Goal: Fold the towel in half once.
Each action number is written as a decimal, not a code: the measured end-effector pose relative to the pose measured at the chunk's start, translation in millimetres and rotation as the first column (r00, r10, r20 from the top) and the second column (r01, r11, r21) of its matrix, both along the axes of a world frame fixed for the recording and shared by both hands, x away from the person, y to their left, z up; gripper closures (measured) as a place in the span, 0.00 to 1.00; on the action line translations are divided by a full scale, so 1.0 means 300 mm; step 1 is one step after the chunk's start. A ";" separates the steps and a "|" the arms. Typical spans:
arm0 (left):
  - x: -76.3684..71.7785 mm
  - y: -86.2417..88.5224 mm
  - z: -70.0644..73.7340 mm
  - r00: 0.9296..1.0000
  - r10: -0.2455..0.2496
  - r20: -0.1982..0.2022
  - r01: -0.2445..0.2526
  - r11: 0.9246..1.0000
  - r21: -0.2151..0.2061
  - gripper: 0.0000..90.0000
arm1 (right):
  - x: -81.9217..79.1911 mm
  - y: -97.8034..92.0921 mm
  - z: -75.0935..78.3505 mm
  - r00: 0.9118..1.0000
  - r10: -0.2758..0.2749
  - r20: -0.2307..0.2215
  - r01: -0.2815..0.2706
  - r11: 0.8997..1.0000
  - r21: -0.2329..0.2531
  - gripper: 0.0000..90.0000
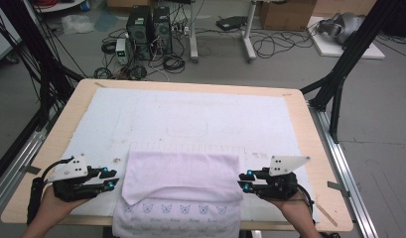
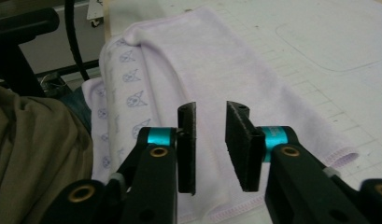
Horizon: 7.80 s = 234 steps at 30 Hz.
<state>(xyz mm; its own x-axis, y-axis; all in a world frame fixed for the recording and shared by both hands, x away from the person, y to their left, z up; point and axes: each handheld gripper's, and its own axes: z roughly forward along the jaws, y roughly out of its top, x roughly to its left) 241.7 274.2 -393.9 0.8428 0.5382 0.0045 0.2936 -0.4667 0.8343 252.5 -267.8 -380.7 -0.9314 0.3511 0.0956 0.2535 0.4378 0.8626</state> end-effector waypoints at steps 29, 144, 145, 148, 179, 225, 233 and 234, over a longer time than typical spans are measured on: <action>0.334 -0.080 -0.102 0.989 0.104 -0.106 -0.105 0.994 -0.007 0.57 | 0.321 0.049 -0.107 0.988 -0.155 -0.010 0.152 0.979 -0.135 0.61; 0.440 -0.238 -0.147 0.996 0.032 -0.089 -0.019 0.990 0.137 0.73 | 0.433 0.062 -0.123 0.982 -0.170 -0.081 0.152 0.970 -0.192 0.93; 0.442 -0.236 -0.145 0.996 0.033 -0.087 -0.021 0.990 0.138 0.80 | 0.432 0.066 -0.124 0.982 -0.171 -0.084 0.152 0.969 -0.195 0.93; 0.443 -0.229 -0.137 0.996 0.040 -0.085 -0.028 0.989 0.145 0.94 | 0.433 0.068 -0.124 0.983 -0.165 -0.079 0.147 0.970 -0.195 0.93; 0.100 -0.098 -0.092 0.999 -0.017 -0.042 0.018 1.000 0.018 0.67 | 0.067 0.080 -0.078 1.000 -0.001 -0.012 0.000 0.995 -0.099 0.72; 0.053 -0.082 -0.036 0.999 0.038 0.006 -0.038 0.999 -0.002 0.68 | 0.096 0.026 -0.079 0.998 -0.012 -0.060 0.009 0.998 -0.063 0.68; 0.272 -0.120 -0.021 0.995 0.095 -0.018 -0.095 0.995 -0.012 0.62 | 0.285 0.047 -0.045 0.995 -0.102 -0.023 0.099 0.988 -0.115 0.62; 0.300 -0.123 -0.020 0.994 0.111 -0.017 -0.111 0.994 -0.012 0.61 | 0.308 0.049 -0.040 0.993 -0.112 -0.021 0.109 0.987 -0.120 0.61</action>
<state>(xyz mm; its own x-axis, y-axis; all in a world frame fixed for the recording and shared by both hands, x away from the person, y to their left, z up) 331.8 237.2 -399.9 0.7780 0.6281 -0.0158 0.3561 -0.4202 0.8346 344.8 -253.2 -392.5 -0.8840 0.4619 0.0723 0.3289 0.5044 0.7984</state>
